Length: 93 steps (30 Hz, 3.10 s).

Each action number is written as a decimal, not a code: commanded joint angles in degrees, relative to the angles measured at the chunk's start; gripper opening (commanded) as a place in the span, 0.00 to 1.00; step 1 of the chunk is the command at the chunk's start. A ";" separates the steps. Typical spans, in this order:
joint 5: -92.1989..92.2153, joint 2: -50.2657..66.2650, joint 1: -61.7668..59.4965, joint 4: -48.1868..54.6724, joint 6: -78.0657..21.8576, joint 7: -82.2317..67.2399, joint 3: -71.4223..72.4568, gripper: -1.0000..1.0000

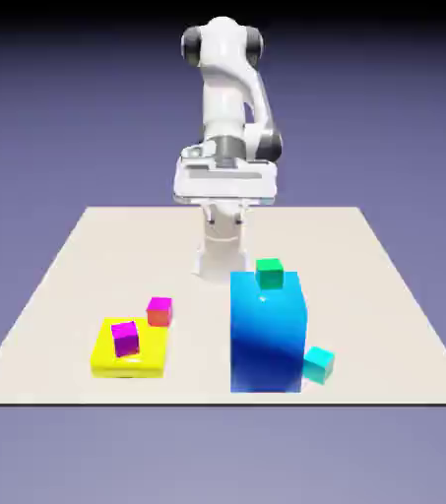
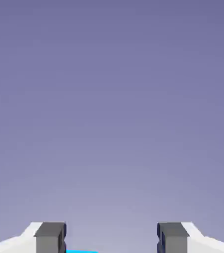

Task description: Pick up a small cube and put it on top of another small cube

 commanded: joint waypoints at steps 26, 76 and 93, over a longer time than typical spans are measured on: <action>-26.56 53.90 3.23 44.50 -54.00 -7.08 23.45 0.50; 3.21 37.54 -3.81 49.86 -85.96 -0.59 17.22 0.00; 0.92 32.00 4.45 42.96 -85.94 1.79 8.55 1.00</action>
